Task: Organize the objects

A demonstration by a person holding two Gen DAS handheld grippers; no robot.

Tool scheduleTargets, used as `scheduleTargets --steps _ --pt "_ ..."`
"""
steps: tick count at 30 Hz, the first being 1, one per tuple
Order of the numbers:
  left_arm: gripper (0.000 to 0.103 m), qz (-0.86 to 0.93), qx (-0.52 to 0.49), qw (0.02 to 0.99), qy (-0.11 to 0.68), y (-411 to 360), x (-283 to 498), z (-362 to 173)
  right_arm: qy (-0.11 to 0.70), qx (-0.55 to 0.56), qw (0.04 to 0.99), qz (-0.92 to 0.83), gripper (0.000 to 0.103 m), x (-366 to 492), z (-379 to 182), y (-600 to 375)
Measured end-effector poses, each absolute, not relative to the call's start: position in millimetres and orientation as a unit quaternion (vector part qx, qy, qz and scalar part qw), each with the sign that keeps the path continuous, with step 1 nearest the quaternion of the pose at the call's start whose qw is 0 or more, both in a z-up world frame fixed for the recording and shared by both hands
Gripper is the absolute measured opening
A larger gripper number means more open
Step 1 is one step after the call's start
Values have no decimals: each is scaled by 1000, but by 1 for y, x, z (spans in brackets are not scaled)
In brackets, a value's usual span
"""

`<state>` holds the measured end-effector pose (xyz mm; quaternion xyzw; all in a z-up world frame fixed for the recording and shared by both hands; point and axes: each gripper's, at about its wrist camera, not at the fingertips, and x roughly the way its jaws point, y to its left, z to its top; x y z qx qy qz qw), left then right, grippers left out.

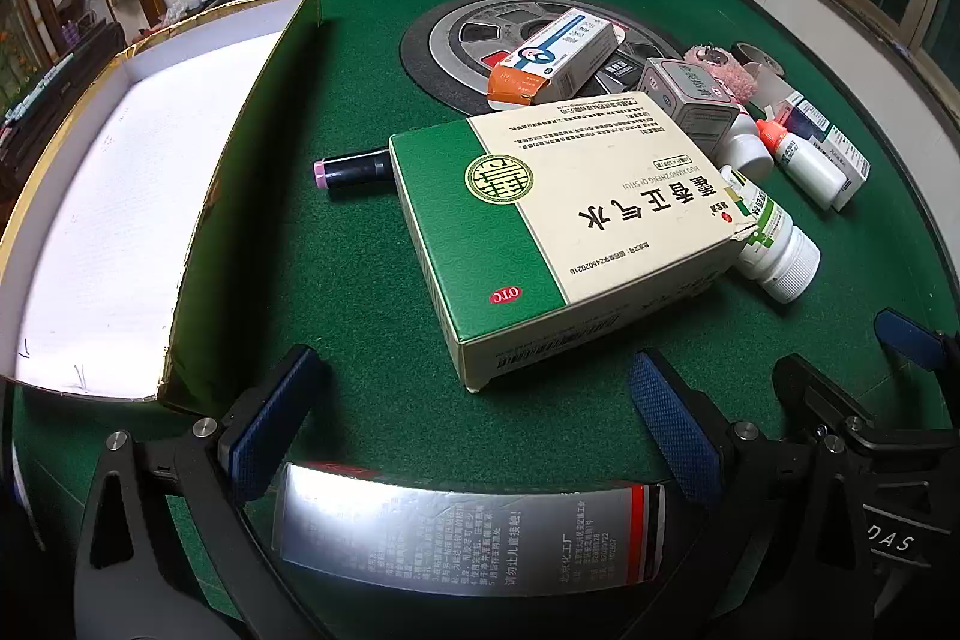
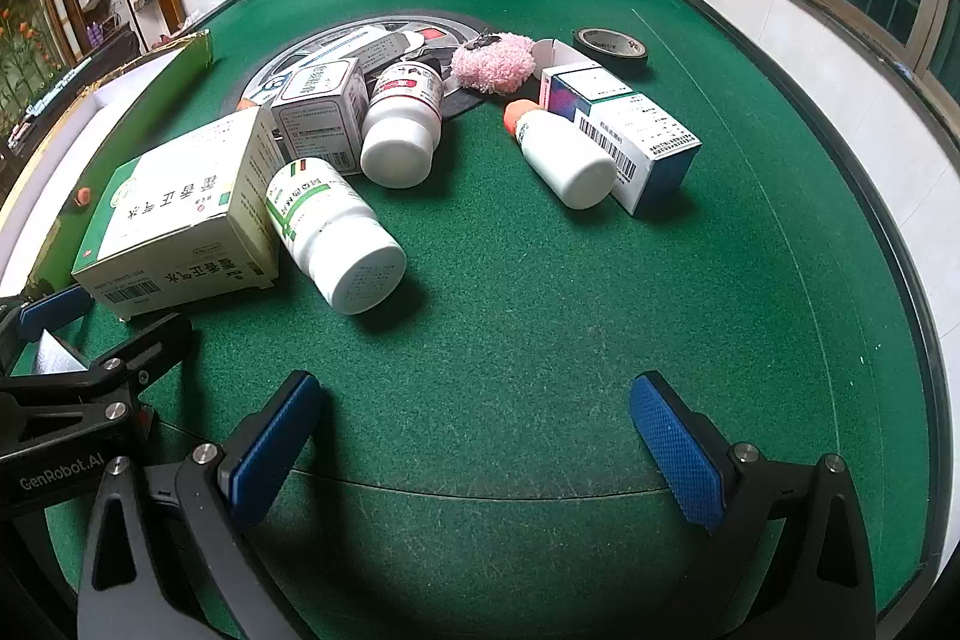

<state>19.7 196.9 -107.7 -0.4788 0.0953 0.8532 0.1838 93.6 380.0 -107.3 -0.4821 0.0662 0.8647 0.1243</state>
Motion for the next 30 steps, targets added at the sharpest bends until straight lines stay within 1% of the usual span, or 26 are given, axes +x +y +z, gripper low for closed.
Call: scheduleTargets --steps 30 --pt "103 854 -479 180 93 196 20 -107 65 -482 122 865 103 94 -107 380"
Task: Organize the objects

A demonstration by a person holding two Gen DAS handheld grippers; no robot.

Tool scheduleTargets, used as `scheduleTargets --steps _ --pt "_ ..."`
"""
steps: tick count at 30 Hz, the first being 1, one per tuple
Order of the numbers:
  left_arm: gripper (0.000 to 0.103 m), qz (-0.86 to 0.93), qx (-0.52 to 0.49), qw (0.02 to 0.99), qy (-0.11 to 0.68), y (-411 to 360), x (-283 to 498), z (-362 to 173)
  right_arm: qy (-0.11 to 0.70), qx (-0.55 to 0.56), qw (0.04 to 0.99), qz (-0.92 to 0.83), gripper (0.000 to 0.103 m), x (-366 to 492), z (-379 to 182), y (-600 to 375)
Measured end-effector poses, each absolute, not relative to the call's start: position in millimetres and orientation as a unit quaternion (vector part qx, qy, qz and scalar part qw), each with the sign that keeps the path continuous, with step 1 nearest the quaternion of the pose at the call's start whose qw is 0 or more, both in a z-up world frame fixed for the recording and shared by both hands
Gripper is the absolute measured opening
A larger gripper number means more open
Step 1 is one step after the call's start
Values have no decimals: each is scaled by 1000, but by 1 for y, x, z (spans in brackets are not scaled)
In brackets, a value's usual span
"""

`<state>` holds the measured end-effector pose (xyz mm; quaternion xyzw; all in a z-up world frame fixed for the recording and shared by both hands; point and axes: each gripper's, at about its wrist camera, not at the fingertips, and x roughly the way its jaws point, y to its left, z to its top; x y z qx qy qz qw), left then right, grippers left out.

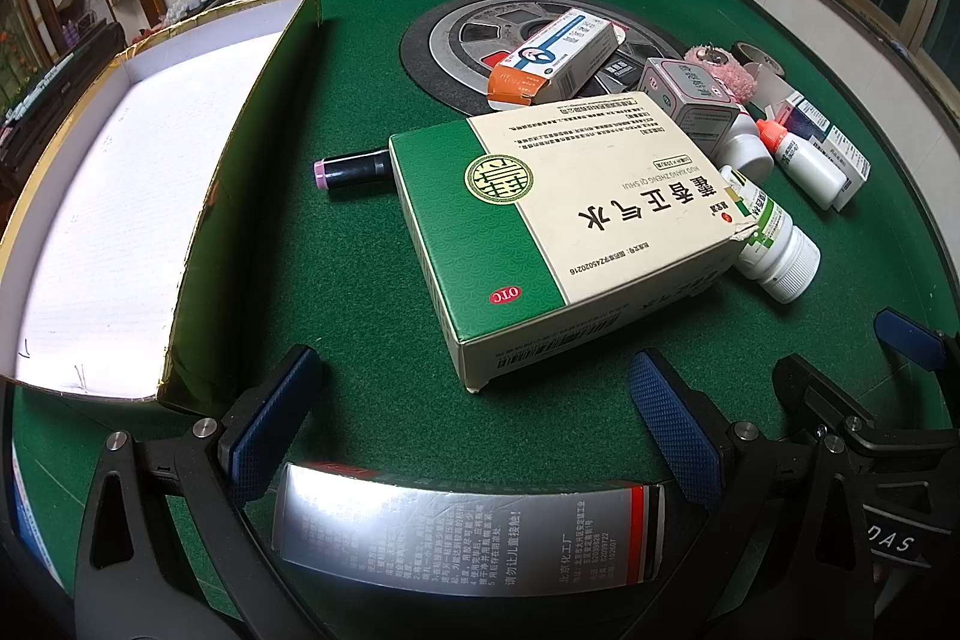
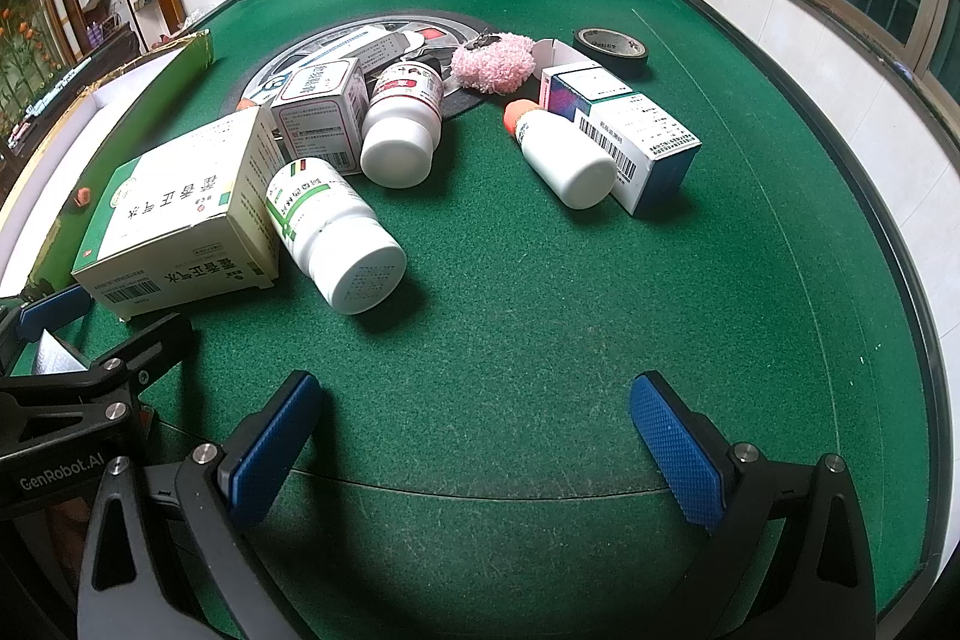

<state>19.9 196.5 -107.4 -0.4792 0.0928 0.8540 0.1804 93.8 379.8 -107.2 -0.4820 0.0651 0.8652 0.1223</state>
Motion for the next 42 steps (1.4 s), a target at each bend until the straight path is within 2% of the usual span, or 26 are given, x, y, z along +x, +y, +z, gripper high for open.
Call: scheduleTargets --steps 9,17,27,31,37,42 --pt "103 852 -478 189 98 196 18 -108 65 -482 122 865 103 94 -107 380" --pt "103 837 -469 250 130 184 25 -107 65 -482 122 865 103 94 -107 380" --pt "103 833 -465 267 137 179 26 -107 65 -482 121 865 103 94 -107 380" --pt "103 839 -454 282 101 166 28 -96 74 -478 111 868 103 96 -107 384" --pt "102 833 -451 314 66 154 30 -89 148 -451 106 874 103 112 -96 408" --pt "102 833 -446 323 57 153 32 -87 143 -455 100 873 103 121 -88 411"
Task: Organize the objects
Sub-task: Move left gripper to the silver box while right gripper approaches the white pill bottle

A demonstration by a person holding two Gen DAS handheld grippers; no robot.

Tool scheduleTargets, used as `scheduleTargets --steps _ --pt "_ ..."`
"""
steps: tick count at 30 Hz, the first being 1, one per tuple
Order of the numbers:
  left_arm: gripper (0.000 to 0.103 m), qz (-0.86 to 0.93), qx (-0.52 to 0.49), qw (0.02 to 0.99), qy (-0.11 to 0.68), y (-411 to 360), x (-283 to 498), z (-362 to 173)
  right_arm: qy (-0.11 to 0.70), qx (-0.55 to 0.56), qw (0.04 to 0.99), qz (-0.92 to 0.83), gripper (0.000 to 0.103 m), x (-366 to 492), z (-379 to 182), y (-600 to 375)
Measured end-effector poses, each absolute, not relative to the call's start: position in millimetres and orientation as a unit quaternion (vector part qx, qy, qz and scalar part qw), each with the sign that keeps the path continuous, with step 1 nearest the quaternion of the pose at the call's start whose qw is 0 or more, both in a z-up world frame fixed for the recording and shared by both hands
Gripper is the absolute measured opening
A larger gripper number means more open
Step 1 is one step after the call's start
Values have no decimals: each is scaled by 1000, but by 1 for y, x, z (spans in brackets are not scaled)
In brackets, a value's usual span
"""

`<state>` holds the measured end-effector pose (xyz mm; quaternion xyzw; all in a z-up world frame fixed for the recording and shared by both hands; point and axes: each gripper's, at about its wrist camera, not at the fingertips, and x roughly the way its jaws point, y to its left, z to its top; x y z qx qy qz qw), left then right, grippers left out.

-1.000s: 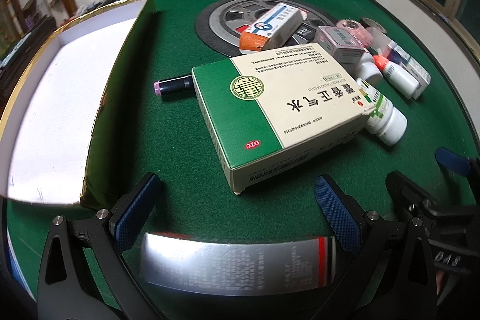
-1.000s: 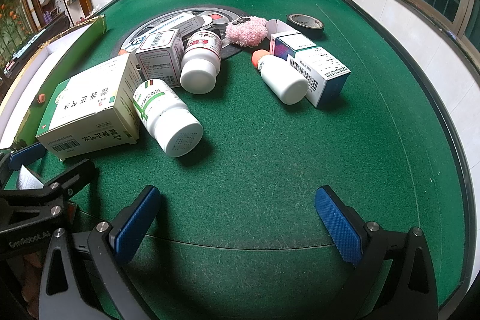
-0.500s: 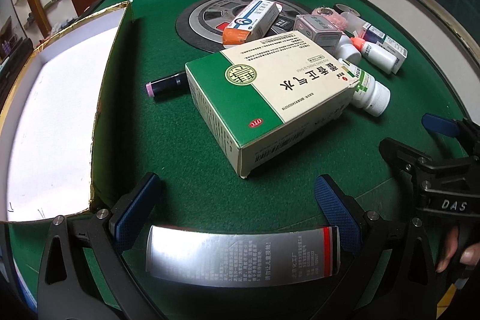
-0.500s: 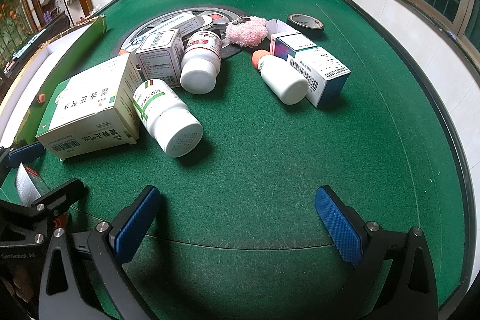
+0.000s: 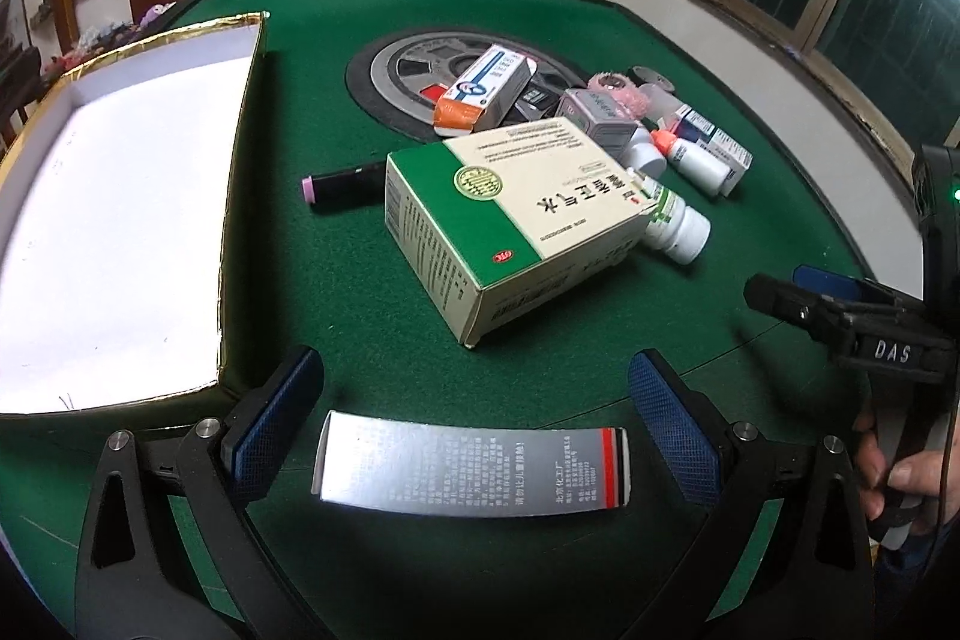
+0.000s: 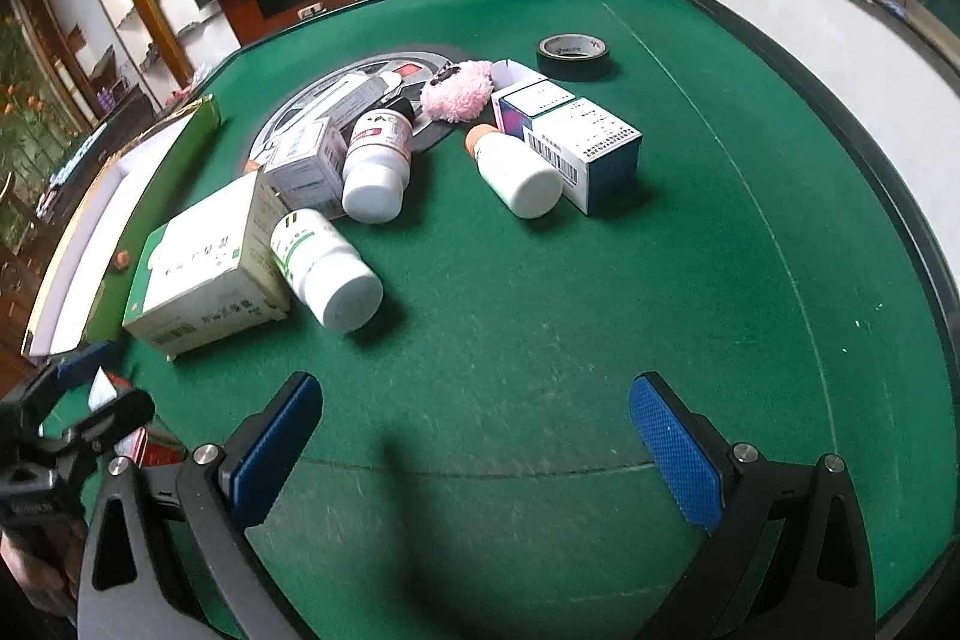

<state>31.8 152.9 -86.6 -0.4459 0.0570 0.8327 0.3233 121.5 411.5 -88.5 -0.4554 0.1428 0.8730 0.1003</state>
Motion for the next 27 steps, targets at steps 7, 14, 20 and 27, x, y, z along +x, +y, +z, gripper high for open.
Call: scheduleTargets --steps 7,14,20,27 --pt "102 828 -443 341 42 150 33 -84 115 -422 95 894 103 131 -73 409" --pt "102 822 -449 348 34 150 28 -81 64 -394 103 911 103 132 -51 407" --pt "102 837 -408 357 72 142 31 -61 60 -384 91 917 103 129 -50 416" --pt "102 825 -390 399 88 120 17 -56 54 -364 71 927 103 115 -47 428"
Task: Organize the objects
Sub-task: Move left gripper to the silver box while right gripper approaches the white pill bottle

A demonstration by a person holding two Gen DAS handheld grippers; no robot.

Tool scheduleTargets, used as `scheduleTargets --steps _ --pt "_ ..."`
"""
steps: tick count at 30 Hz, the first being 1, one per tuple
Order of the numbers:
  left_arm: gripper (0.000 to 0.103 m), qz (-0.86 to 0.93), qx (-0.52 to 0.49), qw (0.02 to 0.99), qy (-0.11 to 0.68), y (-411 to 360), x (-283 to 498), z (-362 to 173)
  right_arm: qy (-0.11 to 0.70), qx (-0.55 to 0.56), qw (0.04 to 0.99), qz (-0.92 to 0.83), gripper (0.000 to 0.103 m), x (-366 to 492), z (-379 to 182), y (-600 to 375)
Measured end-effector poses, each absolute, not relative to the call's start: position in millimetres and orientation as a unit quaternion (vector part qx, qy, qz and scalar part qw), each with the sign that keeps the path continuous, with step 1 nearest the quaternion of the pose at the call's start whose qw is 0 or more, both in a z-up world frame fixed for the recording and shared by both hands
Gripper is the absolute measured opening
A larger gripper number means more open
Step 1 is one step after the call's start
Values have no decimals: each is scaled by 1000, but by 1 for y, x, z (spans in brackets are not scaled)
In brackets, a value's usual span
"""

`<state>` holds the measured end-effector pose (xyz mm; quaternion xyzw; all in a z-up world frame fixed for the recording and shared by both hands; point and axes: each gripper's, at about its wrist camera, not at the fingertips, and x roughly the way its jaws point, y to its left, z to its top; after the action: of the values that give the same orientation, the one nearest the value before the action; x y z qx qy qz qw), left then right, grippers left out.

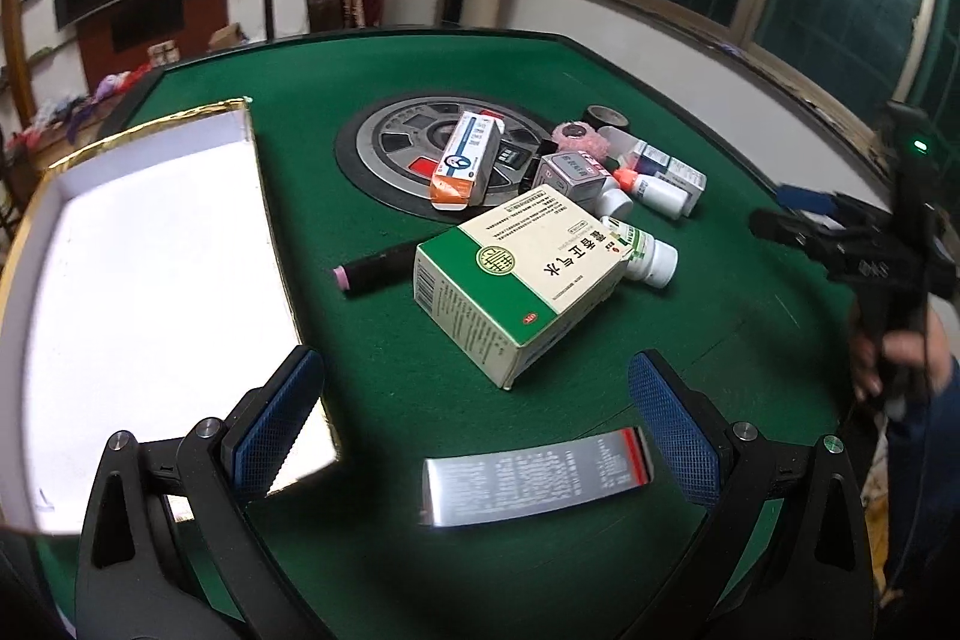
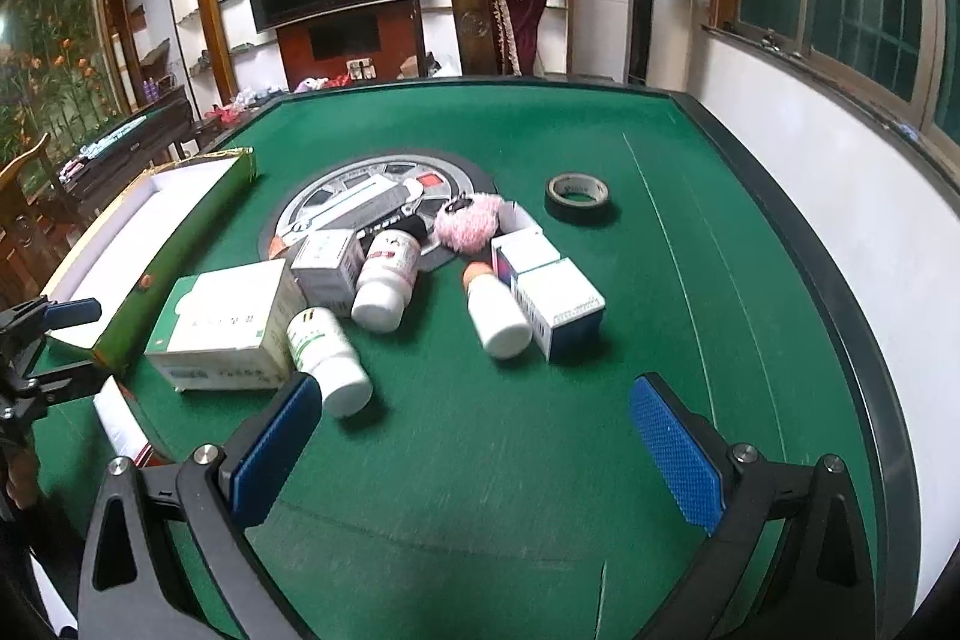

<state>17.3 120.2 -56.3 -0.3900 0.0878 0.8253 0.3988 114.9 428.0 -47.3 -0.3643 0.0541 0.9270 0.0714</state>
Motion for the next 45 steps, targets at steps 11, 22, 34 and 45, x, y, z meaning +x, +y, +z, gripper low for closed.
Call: scheduleTargets --steps 11,22,34,45 --pt "102 805 -351 460 131 117 39 -49 97 -314 24 944 103 95 -50 454" --pt "102 703 -314 545 330 152 74 -58 95 -311 -12 946 103 95 -47 443" --pt "53 677 -438 512 298 174 37 -97 105 -311 -2 945 103 96 -49 449" --pt "53 771 -481 379 174 159 26 -94 104 -313 -3 944 103 95 -50 449"
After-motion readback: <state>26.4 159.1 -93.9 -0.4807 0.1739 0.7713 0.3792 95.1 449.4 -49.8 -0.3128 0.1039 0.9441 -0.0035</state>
